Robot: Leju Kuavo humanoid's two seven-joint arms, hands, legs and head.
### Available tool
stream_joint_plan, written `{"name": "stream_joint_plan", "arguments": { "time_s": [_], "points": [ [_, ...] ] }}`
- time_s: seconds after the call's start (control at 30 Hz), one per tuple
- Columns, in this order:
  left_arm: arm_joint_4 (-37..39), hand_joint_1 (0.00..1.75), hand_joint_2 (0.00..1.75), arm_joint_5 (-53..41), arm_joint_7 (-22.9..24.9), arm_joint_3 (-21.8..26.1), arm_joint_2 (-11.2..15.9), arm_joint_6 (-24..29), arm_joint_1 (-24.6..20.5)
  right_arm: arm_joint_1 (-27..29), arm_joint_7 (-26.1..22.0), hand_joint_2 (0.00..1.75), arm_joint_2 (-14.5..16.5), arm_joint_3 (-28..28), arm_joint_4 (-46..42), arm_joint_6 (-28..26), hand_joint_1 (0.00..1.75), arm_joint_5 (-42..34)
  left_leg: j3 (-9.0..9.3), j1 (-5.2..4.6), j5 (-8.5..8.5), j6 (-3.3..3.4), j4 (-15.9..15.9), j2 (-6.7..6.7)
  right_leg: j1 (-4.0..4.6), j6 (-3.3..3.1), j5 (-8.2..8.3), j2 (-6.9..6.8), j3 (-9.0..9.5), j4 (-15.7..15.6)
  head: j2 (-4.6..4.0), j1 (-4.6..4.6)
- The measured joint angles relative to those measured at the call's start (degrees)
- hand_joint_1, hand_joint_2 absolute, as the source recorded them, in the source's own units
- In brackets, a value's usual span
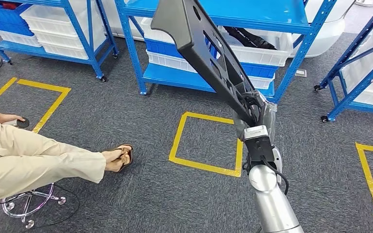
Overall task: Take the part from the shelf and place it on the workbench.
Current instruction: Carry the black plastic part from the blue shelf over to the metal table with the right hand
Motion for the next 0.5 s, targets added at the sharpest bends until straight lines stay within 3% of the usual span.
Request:
{"name": "stream_joint_plan", "arguments": {
  "time_s": [0.07,0.13,0.2,0.27,0.33,0.37,0.4,0.43,0.5],
  "points": [
    [-0.05,0.00,1.75,0.16,0.03,0.26,-0.04,0.16,0.15,-0.08,0.06,1.75,0.09,0.14,0.28,0.06,1.73,-0.07,-0.52,0.04,0.26,-0.58,0.35,-0.50,0.23,-1.70,0.05,-0.20,-0.34,0.69,0.00,-0.15],
    [-0.05,0.00,1.75,0.29,0.04,0.57,-0.10,0.20,0.32,-0.23,0.10,1.75,0.19,0.28,0.47,0.12,1.73,-0.14,-1.16,0.30,-0.30,-0.67,1.26,0.00,0.36,-2.72,0.38,-0.80,-0.63,1.01,0.00,-0.43],
    [-0.05,0.00,1.75,0.34,0.04,0.75,-0.14,0.23,0.32,-0.42,0.10,1.75,0.29,0.35,0.55,0.15,1.73,-0.16,-3.36,0.18,-3.59,-0.32,6.37,1.41,0.72,-3.58,0.69,-1.44,-0.90,0.98,0.00,-0.64],
    [-0.05,0.00,1.75,0.37,0.03,0.85,-0.14,0.26,0.28,-0.51,0.10,1.75,0.38,0.36,0.75,0.15,1.73,-0.16,-6.80,-0.26,-7.76,0.20,14.55,2.11,1.44,-4.24,0.89,-2.22,-1.27,1.00,0.00,-0.68],
    [-0.05,0.00,1.75,0.40,-0.01,1.02,-0.15,0.30,0.29,-0.56,0.10,1.75,0.51,0.37,1.08,0.15,1.73,-0.16,-8.09,-0.73,-9.14,0.95,18.50,2.20,2.22,-4.60,1.03,-3.09,-1.60,1.01,0.00,-0.68],
    [-0.05,0.00,1.75,0.42,-0.03,1.10,-0.15,0.32,0.29,-0.65,0.10,1.75,0.57,0.38,1.22,0.15,1.73,-0.15,-7.00,-1.07,-8.41,1.56,17.19,2.30,2.59,-4.71,1.09,-3.51,-1.69,1.00,0.00,-0.68],
    [-0.05,0.00,1.75,0.43,-0.07,1.17,-0.16,0.33,0.28,-0.81,0.10,1.75,0.62,0.40,1.32,0.15,1.73,-0.15,-4.85,-1.52,-7.11,2.34,13.95,2.65,2.87,-4.75,1.11,-3.90,-1.73,1.00,0.00,-0.67],
    [-0.07,0.00,1.75,0.43,-0.11,1.21,-0.15,0.34,0.23,-1.04,0.10,1.75,0.65,0.41,1.37,0.16,1.73,-0.14,-2.41,-2.10,-6.10,3.27,10.02,3.53,3.09,-4.79,1.14,-4.28,-1.73,1.00,0.00,-0.66],
    [-0.10,0.00,1.75,0.42,-0.19,1.25,-0.20,0.36,0.07,-1.58,0.10,1.75,0.65,0.43,1.44,0.18,1.73,-0.13,0.83,-3.12,-4.93,4.31,4.55,4.97,3.51,-4.74,1.13,-5.09,-1.76,1.00,0.00,-0.56]
  ]
}}
